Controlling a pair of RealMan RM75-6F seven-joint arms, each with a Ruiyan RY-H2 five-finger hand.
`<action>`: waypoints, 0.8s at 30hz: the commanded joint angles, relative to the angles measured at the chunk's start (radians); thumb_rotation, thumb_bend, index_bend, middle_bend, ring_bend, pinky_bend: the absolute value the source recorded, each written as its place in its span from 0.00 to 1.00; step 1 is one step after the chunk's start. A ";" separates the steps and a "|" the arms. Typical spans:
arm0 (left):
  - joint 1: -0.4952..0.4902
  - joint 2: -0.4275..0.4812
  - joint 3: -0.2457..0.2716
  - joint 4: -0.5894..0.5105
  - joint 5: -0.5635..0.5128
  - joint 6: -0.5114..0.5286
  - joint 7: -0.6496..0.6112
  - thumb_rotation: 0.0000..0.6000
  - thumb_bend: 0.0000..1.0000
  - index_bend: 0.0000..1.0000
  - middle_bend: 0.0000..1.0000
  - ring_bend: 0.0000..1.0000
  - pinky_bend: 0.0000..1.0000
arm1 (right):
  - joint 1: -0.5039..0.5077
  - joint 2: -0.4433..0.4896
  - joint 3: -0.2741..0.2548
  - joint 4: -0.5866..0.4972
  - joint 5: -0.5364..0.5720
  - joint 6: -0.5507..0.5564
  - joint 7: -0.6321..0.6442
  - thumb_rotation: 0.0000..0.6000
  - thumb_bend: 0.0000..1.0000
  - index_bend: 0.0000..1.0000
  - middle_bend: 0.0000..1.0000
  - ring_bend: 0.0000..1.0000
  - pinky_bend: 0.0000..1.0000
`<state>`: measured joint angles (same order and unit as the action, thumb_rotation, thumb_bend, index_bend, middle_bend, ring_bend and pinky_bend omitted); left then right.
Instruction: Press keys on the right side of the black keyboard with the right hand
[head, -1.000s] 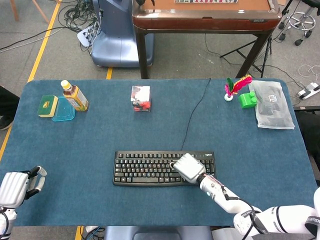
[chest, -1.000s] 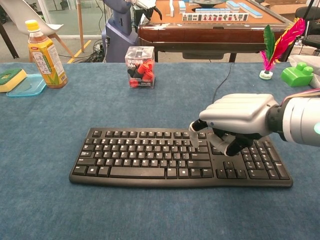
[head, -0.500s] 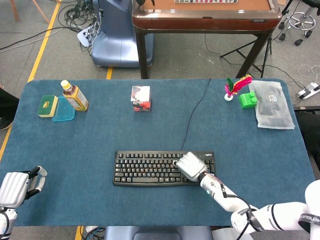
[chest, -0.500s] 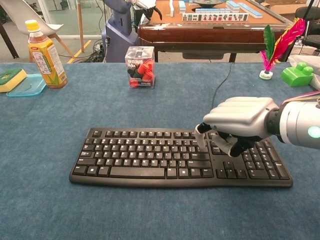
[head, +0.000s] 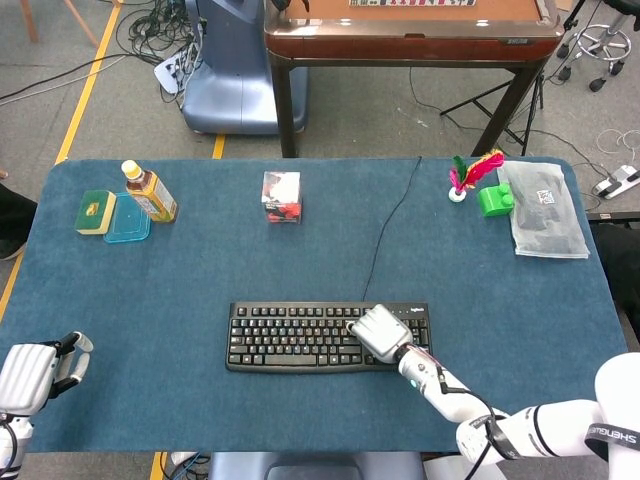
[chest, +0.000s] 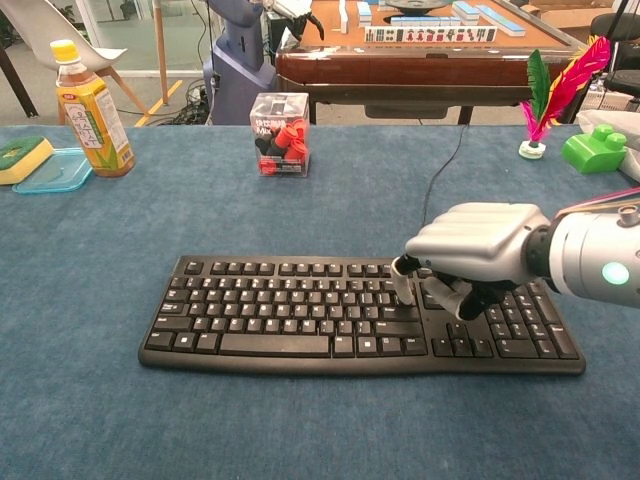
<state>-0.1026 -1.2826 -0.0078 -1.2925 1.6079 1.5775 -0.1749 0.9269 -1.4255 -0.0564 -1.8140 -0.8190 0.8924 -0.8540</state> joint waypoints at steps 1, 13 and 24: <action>0.000 0.000 0.000 0.002 0.000 0.001 -0.003 1.00 0.39 0.54 0.89 0.79 0.91 | 0.005 -0.006 -0.003 0.004 0.004 0.000 0.000 1.00 1.00 0.36 1.00 1.00 1.00; 0.001 0.001 0.002 0.003 0.003 0.002 -0.009 1.00 0.39 0.54 0.89 0.79 0.91 | -0.005 0.047 -0.015 -0.060 -0.060 0.045 0.044 1.00 1.00 0.36 1.00 1.00 1.00; -0.004 -0.012 0.008 0.010 0.010 -0.008 0.007 1.00 0.39 0.54 0.89 0.80 0.91 | -0.109 0.258 -0.058 -0.205 -0.303 0.166 0.153 1.00 0.97 0.38 0.85 0.81 1.00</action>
<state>-0.1061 -1.2949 0.0001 -1.2828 1.6180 1.5700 -0.1674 0.8511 -1.2048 -0.0981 -1.9899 -1.0713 1.0235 -0.7331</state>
